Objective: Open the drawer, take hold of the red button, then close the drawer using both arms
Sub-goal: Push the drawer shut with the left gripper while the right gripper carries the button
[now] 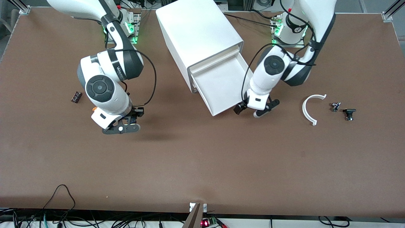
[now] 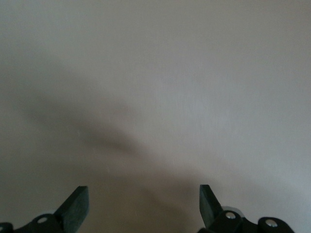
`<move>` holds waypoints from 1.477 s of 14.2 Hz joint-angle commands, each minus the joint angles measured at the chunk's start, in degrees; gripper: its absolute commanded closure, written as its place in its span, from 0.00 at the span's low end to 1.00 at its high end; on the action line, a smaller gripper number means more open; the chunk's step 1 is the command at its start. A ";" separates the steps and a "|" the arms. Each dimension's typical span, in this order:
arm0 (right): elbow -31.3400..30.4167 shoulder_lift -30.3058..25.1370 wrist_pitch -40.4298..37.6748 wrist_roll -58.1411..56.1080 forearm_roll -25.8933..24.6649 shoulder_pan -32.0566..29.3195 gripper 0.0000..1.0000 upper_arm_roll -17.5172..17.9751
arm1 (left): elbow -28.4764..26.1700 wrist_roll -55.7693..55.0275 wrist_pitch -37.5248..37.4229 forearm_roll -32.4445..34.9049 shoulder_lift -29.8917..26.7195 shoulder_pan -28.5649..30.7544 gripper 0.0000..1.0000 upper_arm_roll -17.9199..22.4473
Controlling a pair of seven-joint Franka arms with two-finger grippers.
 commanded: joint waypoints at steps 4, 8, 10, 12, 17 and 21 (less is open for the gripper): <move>-24.64 -10.29 19.00 2.07 -0.95 -4.84 0.81 0.73 | -3.32 -1.95 -0.96 0.76 -0.81 -0.17 0.00 -6.46; -31.83 -9.86 28.29 5.31 -0.86 -5.98 0.81 0.73 | -4.90 -1.94 -1.22 0.76 -1.16 -0.17 0.00 -12.00; -37.01 -8.72 37.33 5.50 -0.86 -7.03 0.79 0.38 | -5.26 -1.94 -1.22 0.76 -1.42 -0.17 0.00 -13.41; -39.67 -6.88 43.77 5.50 -0.94 -8.61 0.78 0.29 | -5.96 -1.86 -1.22 0.76 -1.42 -0.17 0.00 -14.38; -39.59 -4.67 44.41 5.59 -0.86 -8.88 0.49 0.38 | -5.97 -1.68 -2.19 1.03 -1.60 -0.09 0.00 -16.50; -37.31 -6.86 40.21 11.72 -0.33 -9.15 0.00 0.12 | -3.60 -0.89 -0.87 4.09 -5.10 5.34 0.00 -13.52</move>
